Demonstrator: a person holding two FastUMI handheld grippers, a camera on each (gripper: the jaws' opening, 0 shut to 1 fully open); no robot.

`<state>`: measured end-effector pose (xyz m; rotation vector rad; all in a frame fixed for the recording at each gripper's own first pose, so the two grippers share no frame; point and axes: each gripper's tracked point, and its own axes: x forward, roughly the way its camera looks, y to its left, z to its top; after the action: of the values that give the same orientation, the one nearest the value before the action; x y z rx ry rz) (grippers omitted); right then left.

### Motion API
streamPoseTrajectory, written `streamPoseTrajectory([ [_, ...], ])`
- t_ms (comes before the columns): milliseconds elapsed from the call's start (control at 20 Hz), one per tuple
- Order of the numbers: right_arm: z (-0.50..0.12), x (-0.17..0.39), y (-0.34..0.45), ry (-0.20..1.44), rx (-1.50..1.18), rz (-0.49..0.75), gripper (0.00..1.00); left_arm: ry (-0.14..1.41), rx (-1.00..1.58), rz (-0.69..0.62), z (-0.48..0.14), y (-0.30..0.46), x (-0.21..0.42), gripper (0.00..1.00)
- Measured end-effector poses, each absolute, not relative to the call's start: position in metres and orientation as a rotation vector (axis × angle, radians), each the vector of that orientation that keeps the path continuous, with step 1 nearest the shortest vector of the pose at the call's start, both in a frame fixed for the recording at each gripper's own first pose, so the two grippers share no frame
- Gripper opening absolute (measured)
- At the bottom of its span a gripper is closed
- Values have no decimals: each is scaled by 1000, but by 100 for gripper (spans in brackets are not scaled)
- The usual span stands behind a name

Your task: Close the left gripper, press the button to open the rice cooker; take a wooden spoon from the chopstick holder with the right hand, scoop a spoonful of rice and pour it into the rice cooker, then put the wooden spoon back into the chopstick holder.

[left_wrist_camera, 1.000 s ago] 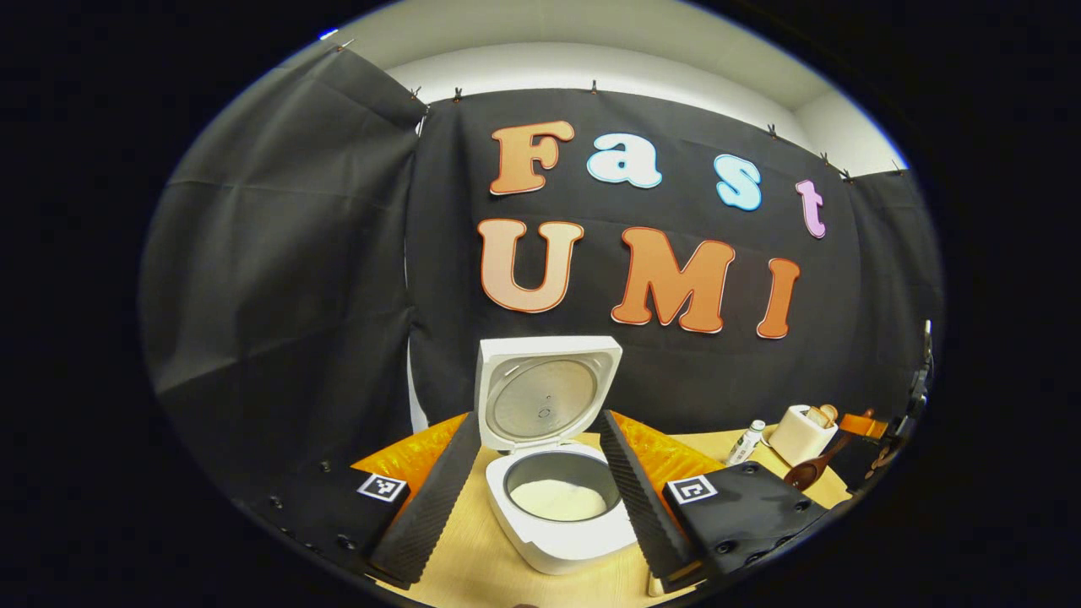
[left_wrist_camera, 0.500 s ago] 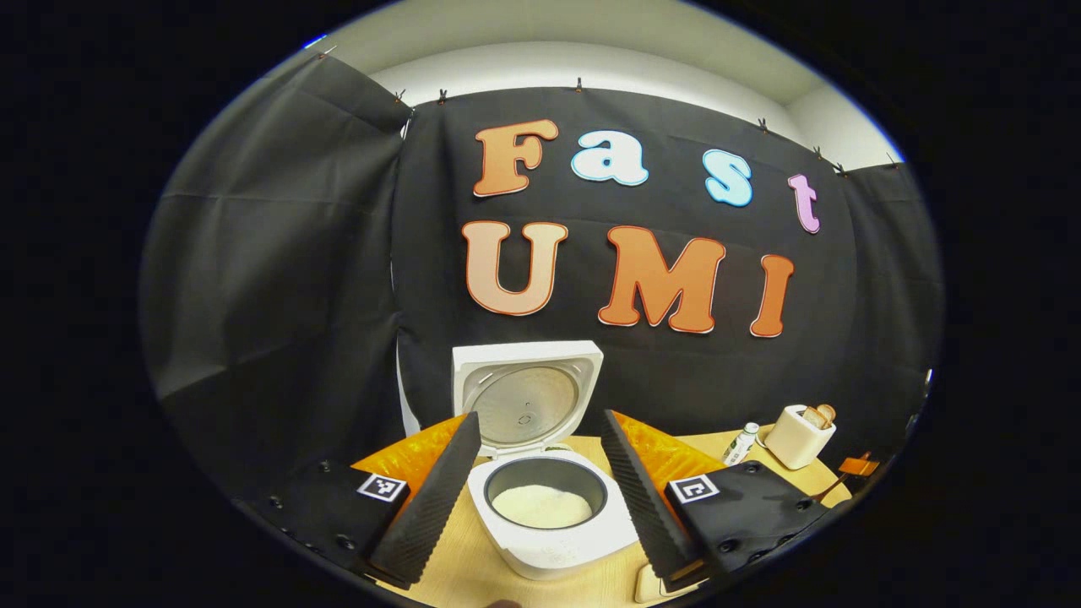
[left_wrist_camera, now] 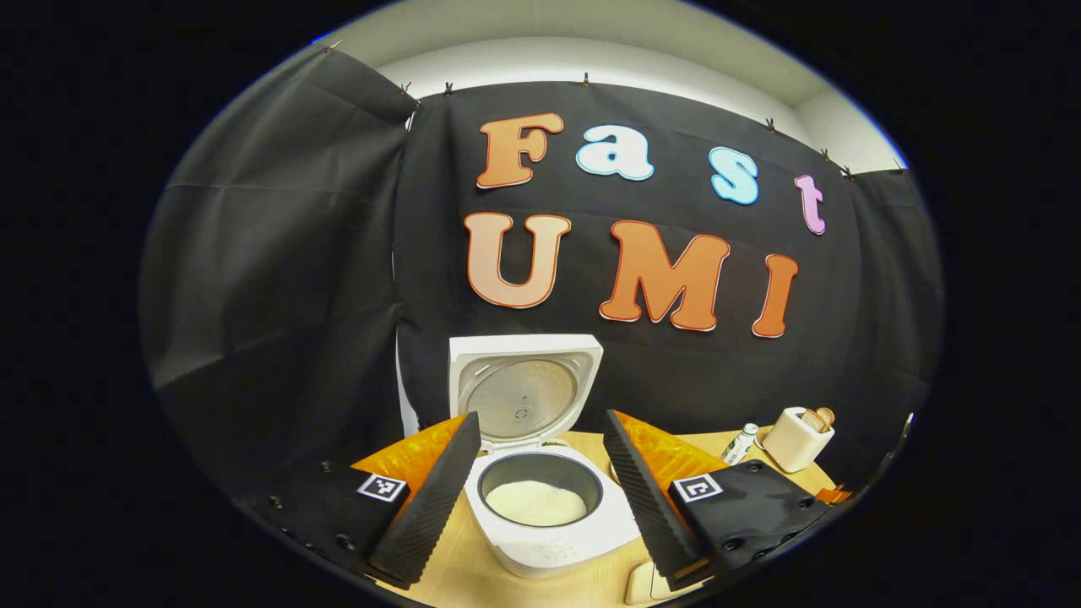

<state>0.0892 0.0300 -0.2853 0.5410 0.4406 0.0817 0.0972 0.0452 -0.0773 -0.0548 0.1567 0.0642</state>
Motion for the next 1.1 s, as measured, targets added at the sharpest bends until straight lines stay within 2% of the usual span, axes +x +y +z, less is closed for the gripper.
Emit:
streamPoseTrajectory([
  [200, -284, 93, 27, 422, 580, 74, 6, 159, -52, 73, -78, 46, 98, 99],
  [350, -289, 93, 21, 432, 601, 65, 12, 160, -71, 62, -78, 40, 98, 100],
  [550, -298, 88, -6, 464, 612, -9, 22, 149, -57, 58, -72, 38, 103, 99],
  [650, -301, 85, -13, 477, 593, -30, 37, 136, -45, 48, -68, 35, 104, 99],
  [700, -300, 84, -16, 478, 590, -42, 56, 133, -39, 46, -67, 34, 105, 100],
  [750, -301, 83, -20, 483, 581, -59, 65, 130, -34, 45, -64, 34, 106, 100],
  [800, -302, 81, -25, 491, 562, -83, 84, 128, -31, 45, -62, 33, 107, 100],
  [850, -298, 81, -32, 488, 534, -102, 93, 130, -28, 44, -61, 34, 109, 100],
  [1100, -244, 78, -41, 410, 434, -117, 94, 125, -59, 36, -43, 38, 131, 99],
])
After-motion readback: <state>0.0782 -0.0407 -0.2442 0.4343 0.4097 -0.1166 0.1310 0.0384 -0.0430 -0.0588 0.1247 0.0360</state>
